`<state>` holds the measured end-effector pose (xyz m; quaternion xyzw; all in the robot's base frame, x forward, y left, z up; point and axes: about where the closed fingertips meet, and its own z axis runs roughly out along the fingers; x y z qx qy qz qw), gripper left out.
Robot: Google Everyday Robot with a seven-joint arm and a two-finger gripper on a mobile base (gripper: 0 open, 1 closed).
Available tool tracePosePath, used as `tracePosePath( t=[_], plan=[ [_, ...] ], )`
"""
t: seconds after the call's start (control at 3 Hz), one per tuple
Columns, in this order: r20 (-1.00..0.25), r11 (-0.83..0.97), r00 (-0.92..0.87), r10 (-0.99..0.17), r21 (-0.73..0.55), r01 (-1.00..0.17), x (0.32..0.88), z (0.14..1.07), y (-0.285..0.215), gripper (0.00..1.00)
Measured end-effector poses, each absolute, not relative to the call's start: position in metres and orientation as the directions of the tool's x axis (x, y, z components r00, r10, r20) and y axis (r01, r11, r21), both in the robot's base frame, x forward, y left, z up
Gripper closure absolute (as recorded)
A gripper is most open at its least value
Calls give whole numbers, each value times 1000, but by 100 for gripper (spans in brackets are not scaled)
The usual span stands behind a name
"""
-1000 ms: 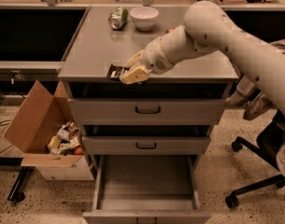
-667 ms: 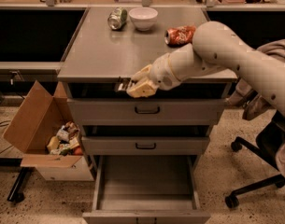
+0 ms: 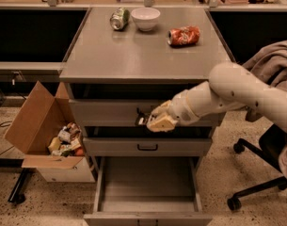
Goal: Place rxbar chocolate into bottom drawer
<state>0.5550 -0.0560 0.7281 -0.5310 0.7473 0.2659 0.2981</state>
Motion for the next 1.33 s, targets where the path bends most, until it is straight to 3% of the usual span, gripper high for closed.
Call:
tracePosePath(
  t=[0.33, 0.67, 1.33],
  plan=[
    [-697, 331, -342, -630, 157, -930, 538, 683, -75, 100],
    [-697, 331, -342, -630, 157, -930, 538, 683, -75, 100],
    [-684, 366, -353, -638, 134, -921, 523, 553, -90, 100]
  ],
)
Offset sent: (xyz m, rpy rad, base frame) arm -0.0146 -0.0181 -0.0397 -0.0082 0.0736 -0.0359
